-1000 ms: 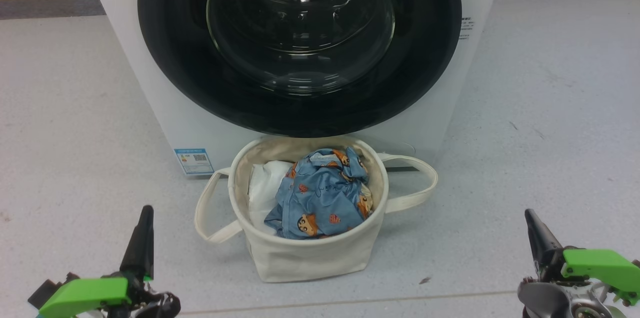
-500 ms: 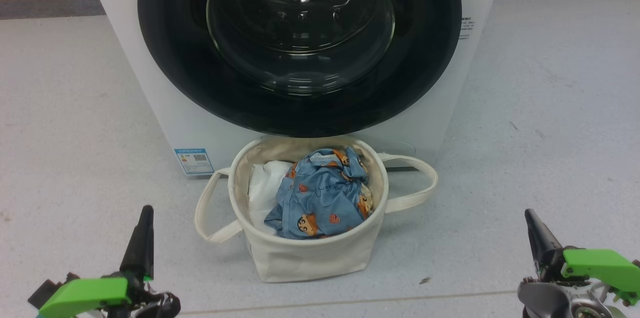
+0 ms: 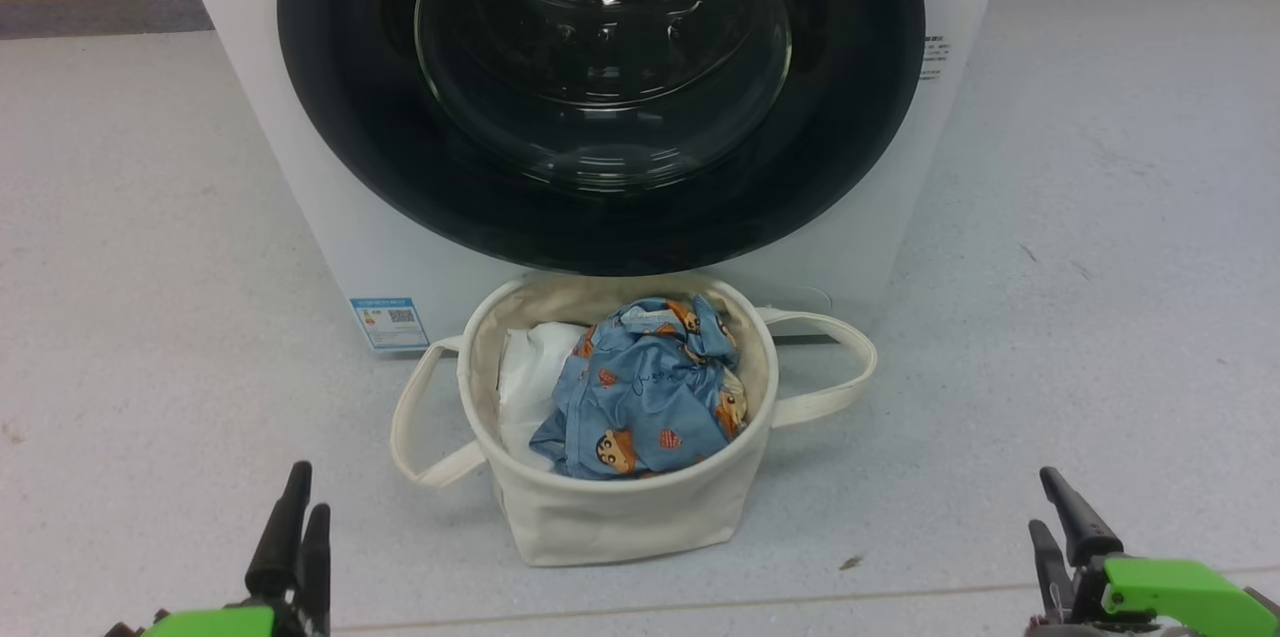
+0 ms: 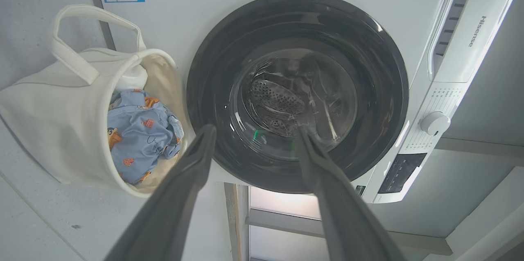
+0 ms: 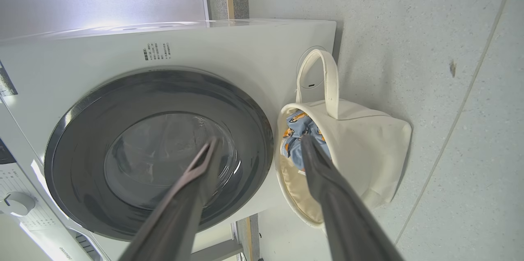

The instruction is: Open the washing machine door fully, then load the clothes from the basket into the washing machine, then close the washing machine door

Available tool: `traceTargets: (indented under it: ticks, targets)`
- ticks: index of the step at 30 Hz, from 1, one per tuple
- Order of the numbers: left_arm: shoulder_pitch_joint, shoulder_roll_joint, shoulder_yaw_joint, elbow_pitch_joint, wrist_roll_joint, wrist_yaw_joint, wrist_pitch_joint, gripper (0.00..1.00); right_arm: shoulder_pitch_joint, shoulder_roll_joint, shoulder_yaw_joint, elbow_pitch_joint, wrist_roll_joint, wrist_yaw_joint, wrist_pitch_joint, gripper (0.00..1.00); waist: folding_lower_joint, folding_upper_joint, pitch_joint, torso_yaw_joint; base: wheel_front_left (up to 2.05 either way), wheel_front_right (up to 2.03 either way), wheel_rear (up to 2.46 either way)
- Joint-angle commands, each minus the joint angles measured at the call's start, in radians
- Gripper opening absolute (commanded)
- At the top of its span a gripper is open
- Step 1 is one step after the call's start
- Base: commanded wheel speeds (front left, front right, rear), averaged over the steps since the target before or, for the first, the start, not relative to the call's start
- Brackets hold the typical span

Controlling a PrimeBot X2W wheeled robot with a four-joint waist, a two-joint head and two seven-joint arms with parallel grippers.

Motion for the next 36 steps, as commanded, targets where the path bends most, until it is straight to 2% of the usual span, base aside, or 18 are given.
traceTargets:
  ticks: [1, 14, 20, 25, 30, 36]
  targets:
    - [-0.053, 0.006, 0.004, -0.024, -0.002, -0.003, -0.009, 1.00, -0.046, -0.006, -0.020, -0.025, -0.005, 0.001, -0.005, 1.00, -0.0003, 0.0000, 0.000, 0.001, 0.00, 0.00, 0.00]
    - [-0.079, 0.026, -0.012, -0.009, 0.039, -0.011, -0.044, 1.00, -0.056, 0.005, -0.051, -0.039, -0.058, 0.003, -0.012, 1.00, -0.0005, 0.0000, 0.000, 0.002, 0.00, 0.00, 0.00]
    - [-0.087, 0.048, -0.045, -0.007, 0.112, -0.015, -0.071, 1.00, -0.064, 0.006, -0.059, -0.051, -0.183, 0.004, -0.016, 1.00, -0.0005, 0.0000, 0.000, 0.002, 0.00, 0.00, 0.00]
    - [-0.096, 0.069, -0.066, -0.020, 0.260, -0.005, -0.088, 1.00, -0.067, 0.007, -0.055, -0.093, -0.338, 0.004, -0.019, 1.00, -0.0005, 0.0000, 0.002, 0.005, 0.00, 0.00, 0.00]
    - [-0.090, 0.068, -0.072, -0.037, 0.378, 0.003, -0.102, 1.00, -0.065, -0.002, -0.036, -0.145, -0.466, 0.005, -0.022, 1.00, -0.0005, 0.0000, 0.003, 0.008, 0.00, 0.00, 0.00]
    - [-0.089, 0.062, -0.062, -0.028, 0.448, -0.011, -0.120, 1.00, -0.057, -0.006, -0.030, -0.168, -0.581, 0.006, -0.026, 1.00, -0.0005, 0.0000, 0.003, 0.013, 0.00, 0.00, 0.00]
